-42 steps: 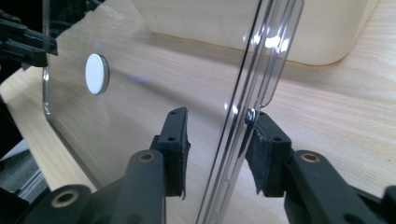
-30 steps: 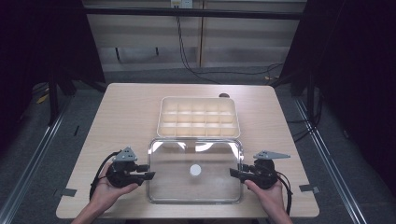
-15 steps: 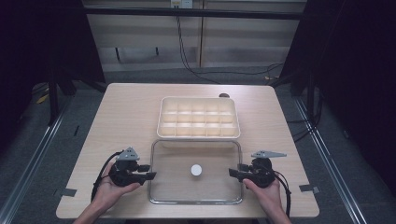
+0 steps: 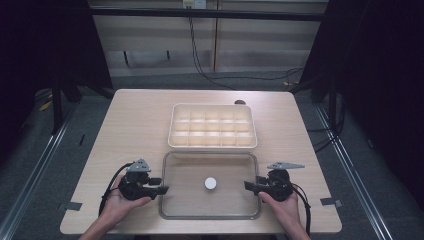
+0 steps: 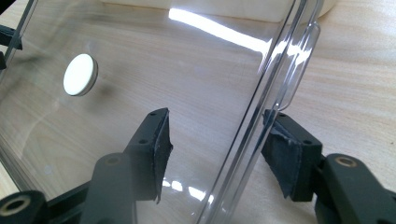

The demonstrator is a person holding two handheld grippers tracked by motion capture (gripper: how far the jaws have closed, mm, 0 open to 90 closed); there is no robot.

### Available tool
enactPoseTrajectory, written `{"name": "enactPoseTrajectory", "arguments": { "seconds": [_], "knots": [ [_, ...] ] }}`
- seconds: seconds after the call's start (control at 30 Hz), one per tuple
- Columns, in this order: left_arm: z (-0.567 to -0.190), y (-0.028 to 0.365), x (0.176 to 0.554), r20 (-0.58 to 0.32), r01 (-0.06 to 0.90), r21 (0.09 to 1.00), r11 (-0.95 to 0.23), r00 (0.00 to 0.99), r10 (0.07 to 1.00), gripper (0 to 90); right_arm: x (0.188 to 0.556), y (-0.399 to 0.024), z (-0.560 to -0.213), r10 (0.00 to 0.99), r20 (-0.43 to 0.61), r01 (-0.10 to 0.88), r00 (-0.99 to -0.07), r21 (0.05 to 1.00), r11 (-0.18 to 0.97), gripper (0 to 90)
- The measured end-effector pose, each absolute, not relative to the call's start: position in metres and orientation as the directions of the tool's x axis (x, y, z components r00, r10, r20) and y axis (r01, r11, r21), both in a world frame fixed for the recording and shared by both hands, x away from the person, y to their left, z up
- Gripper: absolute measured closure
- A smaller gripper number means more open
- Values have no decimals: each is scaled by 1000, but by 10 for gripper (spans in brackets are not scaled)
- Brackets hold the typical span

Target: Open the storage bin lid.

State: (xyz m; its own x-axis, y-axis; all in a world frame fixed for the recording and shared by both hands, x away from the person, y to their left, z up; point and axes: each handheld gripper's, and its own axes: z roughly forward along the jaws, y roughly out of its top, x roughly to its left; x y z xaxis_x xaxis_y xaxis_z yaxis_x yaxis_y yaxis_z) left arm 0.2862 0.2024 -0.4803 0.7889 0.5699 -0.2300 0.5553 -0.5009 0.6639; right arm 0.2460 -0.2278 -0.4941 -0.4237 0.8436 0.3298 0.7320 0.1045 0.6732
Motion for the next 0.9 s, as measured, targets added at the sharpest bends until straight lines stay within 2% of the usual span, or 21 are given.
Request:
{"name": "enactPoseTrajectory", "arguments": {
  "seconds": [0.27, 0.63, 0.8, 0.83, 0.9],
  "knots": [
    [-482, 201, 285, -236, 560, 653, -510, 791, 565, 517, 245, -226, -496, 851, 320, 738, -415, 666, 110, 411],
    [-490, 199, 286, -266, 586, 621, -520, 782, 564, 431, 243, -221, -497, 875, 266, 742, -404, 656, 143, 396],
    [-490, 199, 286, -260, 580, 622, -526, 786, 560, 412, 244, -221, -497, 866, 289, 750, -408, 646, 137, 346],
    [-490, 199, 286, -246, 576, 623, -530, 787, 566, 385, 244, -222, -496, 871, 281, 750, -404, 647, 139, 312],
    [-491, 199, 286, -215, 568, 626, -535, 785, 581, 371, 244, -223, -495, 871, 277, 745, -405, 652, 139, 309]
  ]
}}
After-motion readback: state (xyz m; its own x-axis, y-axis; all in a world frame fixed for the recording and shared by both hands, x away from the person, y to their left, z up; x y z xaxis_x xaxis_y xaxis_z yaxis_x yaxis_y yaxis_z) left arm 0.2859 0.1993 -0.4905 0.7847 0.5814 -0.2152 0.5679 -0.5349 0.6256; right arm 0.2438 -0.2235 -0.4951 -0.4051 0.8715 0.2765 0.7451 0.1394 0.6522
